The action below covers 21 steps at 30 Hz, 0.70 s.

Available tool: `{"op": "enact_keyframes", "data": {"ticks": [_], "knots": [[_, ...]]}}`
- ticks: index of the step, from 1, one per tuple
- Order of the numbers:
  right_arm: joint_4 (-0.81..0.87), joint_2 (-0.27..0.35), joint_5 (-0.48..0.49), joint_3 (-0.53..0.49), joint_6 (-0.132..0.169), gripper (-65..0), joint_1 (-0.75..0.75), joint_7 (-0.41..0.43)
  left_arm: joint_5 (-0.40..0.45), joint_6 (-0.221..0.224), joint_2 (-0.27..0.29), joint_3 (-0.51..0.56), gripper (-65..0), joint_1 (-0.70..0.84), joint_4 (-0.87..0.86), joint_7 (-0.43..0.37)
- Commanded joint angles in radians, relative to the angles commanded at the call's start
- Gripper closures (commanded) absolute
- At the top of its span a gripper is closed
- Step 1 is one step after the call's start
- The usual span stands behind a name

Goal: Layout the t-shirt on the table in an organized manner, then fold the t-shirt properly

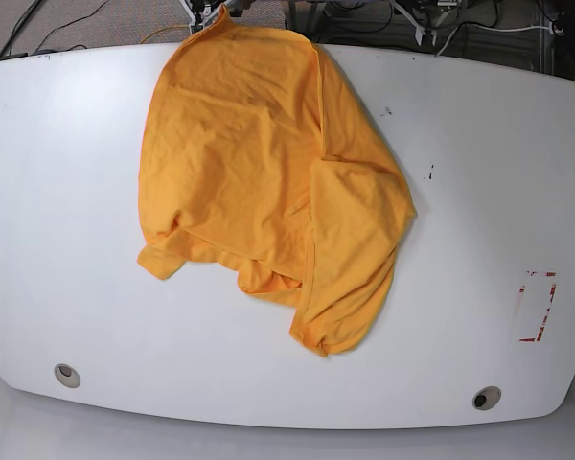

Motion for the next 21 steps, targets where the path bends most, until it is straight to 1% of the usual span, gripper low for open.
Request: {"op": "enact_keyframes", "data": {"ticks": [3,4,16,18,21], "knots": [[0.000,-0.002,0.000,0.001,-0.002,-18.2,0.002,0.000,0.000,0.001,0.001,0.000,-22.1,0.002,0.000,-0.003],[0.007,-0.004,-0.004,-0.001,-0.010,-18.1,0.006,-0.018,-0.001,-0.001,0.017,-0.003,-23.3,-0.008,-0.001,-0.011],[0.008,-0.004,-0.004,-0.001,-0.010,-18.1,0.006,-0.018,-0.001,-0.001,0.019,-0.003,-23.3,-0.007,0.001,-0.014],[0.008,-0.004,-0.004,-0.001,-0.010,-18.1,0.006,-0.018,-0.001,-0.001,0.019,-0.003,-23.3,-0.005,0.001,-0.029],[0.008,-0.004,-0.004,-0.001,-0.011,-18.1,0.005,-0.018,-0.001,-0.001,0.019,-0.003,-23.3,0.015,0.001,-0.074]]}}
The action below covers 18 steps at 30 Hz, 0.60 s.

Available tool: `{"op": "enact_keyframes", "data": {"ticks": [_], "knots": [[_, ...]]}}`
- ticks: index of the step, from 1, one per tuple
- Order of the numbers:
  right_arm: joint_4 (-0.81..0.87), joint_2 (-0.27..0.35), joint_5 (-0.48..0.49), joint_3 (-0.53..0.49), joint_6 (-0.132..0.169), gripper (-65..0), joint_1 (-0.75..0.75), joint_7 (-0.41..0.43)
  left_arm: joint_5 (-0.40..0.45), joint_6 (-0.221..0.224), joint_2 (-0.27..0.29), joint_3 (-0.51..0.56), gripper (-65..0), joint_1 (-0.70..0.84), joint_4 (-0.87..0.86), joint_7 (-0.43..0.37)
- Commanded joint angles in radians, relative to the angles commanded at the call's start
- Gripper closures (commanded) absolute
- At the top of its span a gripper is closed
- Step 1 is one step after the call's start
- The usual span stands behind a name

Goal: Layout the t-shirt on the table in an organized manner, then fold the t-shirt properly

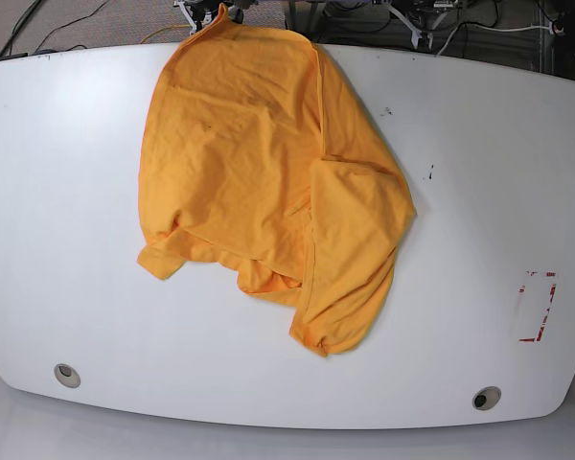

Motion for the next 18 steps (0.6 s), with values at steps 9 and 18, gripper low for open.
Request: {"op": "enact_keyframes", "data": {"ticks": [9,18], "knots": [[0.068,0.000,0.000,0.002,-0.021,-17.9,-0.063,0.002,0.000,0.000,0.000,0.000,-23.3,0.051,0.000,-0.114],[0.258,-0.021,0.003,0.002,-0.109,-17.9,-0.198,0.002,-0.002,0.000,-0.003,-0.002,-23.3,0.092,0.021,-0.144]]}}
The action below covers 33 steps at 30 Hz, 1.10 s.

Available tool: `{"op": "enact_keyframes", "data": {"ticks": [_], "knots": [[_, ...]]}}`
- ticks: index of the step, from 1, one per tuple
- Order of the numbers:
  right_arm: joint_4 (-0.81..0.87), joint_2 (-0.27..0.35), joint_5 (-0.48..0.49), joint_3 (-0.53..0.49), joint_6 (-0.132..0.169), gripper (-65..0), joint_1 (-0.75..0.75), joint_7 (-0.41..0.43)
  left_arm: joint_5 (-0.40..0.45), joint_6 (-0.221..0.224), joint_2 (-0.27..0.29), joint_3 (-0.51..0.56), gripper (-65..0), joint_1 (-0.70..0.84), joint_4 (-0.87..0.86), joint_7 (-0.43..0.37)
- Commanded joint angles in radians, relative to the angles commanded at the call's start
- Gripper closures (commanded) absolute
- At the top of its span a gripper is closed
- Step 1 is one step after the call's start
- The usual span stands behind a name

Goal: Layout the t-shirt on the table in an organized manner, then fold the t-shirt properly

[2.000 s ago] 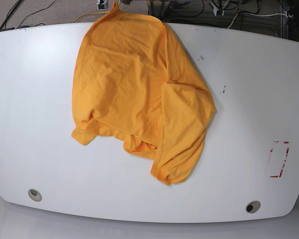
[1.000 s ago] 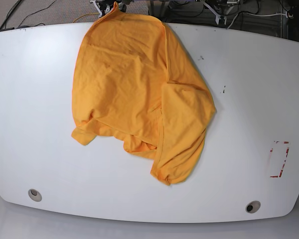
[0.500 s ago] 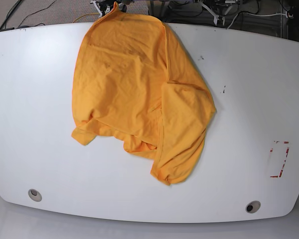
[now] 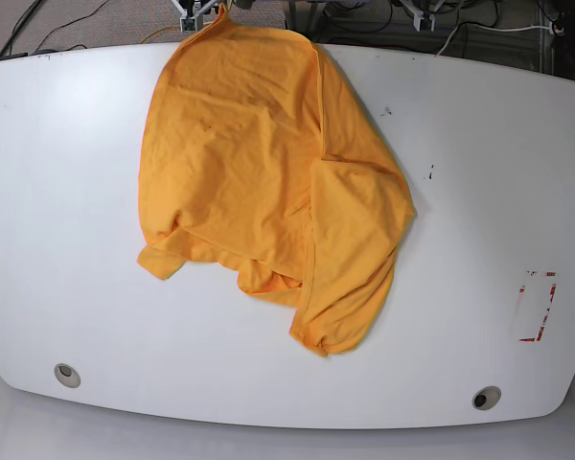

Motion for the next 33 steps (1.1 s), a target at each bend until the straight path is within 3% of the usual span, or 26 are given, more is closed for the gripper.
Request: {"op": "enact_keyframes", "data": {"ticks": [26,33], "knots": [[0.595,-0.057,0.009,0.005,-0.003,-17.9,-0.483,0.000,-0.006,0.000,-0.003,-0.005,-23.3,0.552,0.815,0.002],[0.760,-0.048,0.155,-0.002,0.003,-17.9,-0.617,-0.003,-0.117,-0.002,-0.005,-0.038,-23.3,0.700,1.031,0.002]]}}
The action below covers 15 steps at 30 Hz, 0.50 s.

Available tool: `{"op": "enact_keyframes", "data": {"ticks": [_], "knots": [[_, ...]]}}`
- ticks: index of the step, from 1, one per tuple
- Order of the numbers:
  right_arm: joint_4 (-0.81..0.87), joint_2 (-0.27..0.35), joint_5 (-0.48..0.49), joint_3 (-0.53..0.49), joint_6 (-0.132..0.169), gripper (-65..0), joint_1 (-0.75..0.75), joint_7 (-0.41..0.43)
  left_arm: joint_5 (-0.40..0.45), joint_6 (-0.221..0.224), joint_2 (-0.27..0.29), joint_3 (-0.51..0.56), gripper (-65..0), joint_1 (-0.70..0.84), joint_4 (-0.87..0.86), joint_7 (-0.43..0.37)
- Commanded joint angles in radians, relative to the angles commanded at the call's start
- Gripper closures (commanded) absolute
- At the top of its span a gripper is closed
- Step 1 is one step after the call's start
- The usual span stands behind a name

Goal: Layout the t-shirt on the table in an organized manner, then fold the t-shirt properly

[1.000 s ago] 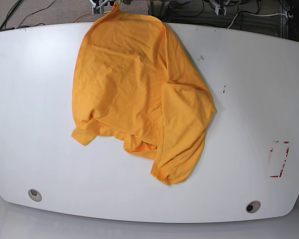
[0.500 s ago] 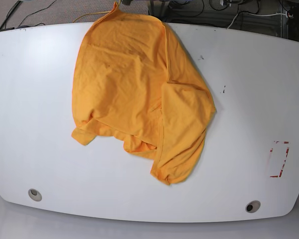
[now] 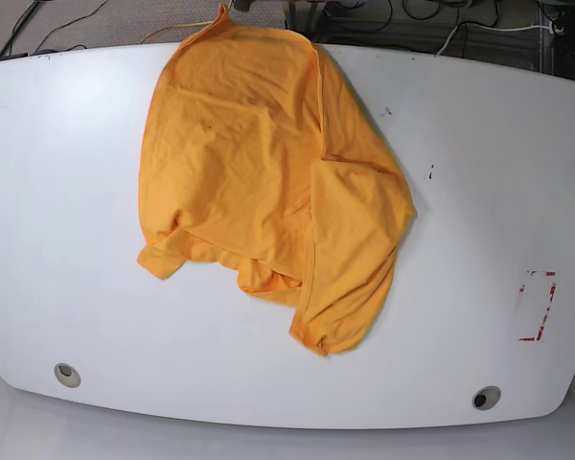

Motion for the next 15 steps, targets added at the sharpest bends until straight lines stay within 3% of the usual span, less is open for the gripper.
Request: {"op": "enact_keyframes", "data": {"ticks": [9,15], "knots": [[0.256,0.015,0.023,0.000,0.002,-17.9,-0.167,0.000,-0.069,0.000,0.000,-0.086,-23.3,0.160,0.245,0.000],[0.434,0.018,0.103,0.002,0.002,-17.9,-0.255,0.000,-0.138,0.000,0.002,-0.120,-23.3,0.250,0.408,0.000]]}}
